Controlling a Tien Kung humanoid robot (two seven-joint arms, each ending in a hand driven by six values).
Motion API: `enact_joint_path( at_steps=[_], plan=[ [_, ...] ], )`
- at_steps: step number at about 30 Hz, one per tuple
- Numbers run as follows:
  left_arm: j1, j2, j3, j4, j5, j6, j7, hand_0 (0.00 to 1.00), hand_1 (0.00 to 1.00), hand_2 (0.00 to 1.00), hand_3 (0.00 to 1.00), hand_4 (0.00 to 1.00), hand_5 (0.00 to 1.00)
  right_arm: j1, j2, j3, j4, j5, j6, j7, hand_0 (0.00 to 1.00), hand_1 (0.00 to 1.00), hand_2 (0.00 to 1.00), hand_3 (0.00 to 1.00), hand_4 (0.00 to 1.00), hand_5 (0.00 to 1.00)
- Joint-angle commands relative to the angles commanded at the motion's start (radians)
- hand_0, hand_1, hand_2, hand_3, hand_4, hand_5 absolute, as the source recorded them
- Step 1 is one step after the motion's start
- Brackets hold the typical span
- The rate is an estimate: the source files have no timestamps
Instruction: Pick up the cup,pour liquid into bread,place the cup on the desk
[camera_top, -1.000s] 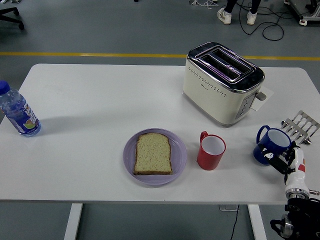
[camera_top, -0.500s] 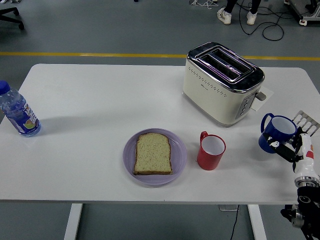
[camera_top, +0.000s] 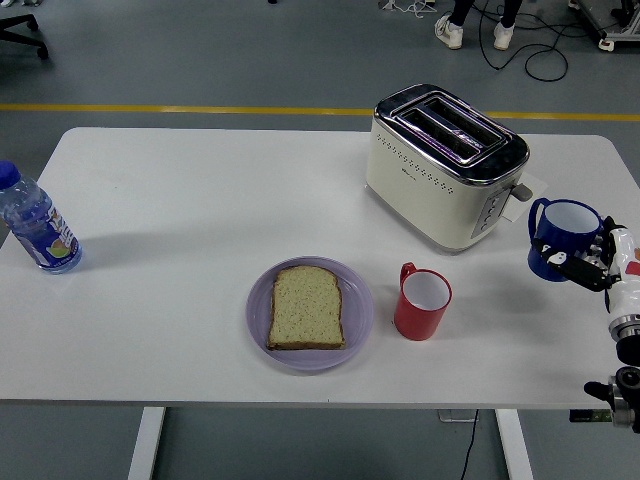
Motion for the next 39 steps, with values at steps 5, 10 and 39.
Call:
enact_joint_path(
  at_steps=[5,10,39],
  plan=[
    [-0.001,0.001,-0.001,0.000,0.000,0.000,0.000,0.634,0.646,0.654,0.506,0.240,0.849,0.011,-0.038,-0.024,0.092,-0.117,0.017,-0.092,0.446,0.456,0.578,0.561,0.660,0.002],
    [-0.002,0.002,-0.002,0.000,0.000,0.000,0.000,0.634,0.647,0.654,0.506,0.240,0.850,0.036,-0.078,-0.066,0.157,-0.241,0.043,-0.174,0.442,0.454,0.578,0.560,0.661,0.002],
    [0.006,-0.002,0.001,0.000,-0.016,0.000,-0.001,0.635,0.647,0.654,0.507,0.242,0.851,0.461,-0.128,-0.613,0.285,-0.663,0.279,-0.469,0.441,0.452,0.577,0.559,0.663,0.002]
  ],
)
